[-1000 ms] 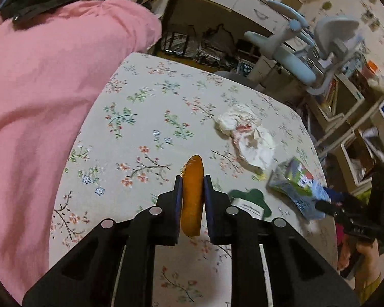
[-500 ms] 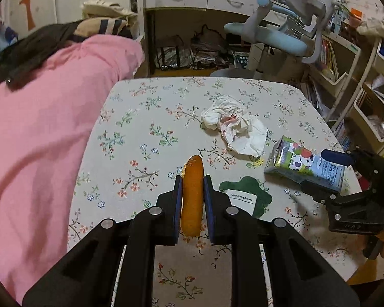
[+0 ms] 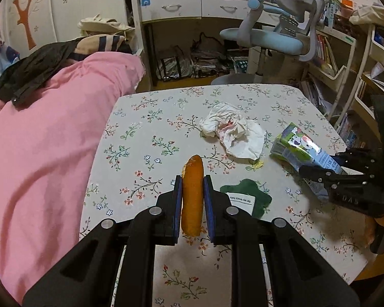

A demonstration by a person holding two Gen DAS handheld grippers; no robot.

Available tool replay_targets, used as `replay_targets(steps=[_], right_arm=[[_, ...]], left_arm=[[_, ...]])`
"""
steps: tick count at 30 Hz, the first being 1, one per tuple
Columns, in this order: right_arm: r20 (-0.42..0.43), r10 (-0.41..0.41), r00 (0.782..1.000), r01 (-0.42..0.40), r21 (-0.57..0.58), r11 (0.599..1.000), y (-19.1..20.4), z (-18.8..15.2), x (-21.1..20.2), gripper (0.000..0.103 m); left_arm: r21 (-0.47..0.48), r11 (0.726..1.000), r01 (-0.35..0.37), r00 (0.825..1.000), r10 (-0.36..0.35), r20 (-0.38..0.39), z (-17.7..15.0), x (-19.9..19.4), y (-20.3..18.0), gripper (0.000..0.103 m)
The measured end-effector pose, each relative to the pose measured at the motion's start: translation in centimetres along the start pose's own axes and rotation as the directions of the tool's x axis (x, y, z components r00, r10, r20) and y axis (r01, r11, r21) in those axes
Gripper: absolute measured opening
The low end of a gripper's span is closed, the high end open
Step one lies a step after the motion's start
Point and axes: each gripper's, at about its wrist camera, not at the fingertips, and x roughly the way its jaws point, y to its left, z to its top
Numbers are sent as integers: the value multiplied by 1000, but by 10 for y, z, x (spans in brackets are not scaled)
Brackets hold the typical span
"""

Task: Collect trash
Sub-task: 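Lift the carton and dough stick off the table with both tools, then lower carton and dough stick into the yellow bin and open both tools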

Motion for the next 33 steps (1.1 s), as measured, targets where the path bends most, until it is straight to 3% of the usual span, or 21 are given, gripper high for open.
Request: replay_targets(steps=[6,11,20,25,33], right_arm=[[63,104,993,-109,83,991,7,-5,-34,33],[147,190,971,-211,147,966,19,-21,-71,33],[200,286,937,-321,174,931,56,-85,-115,33],[171,322,931,-351,182,918,75,-125,-123,33],[63,338,939,-344,204,917,103,-178,-119,33]], left_arm=[[-74,993,87,995,-84,46,-5,-23,12,16],[-169,972,165,983,-147,113,-23,-55,27,16],[-148,977,151,984,-134,118,-75,-112,5,16],[-125,981,146,987,-136,81,-112,-143,-13,16],[-112,987,118,993,-120,-9,-167,-169,-34,16]])
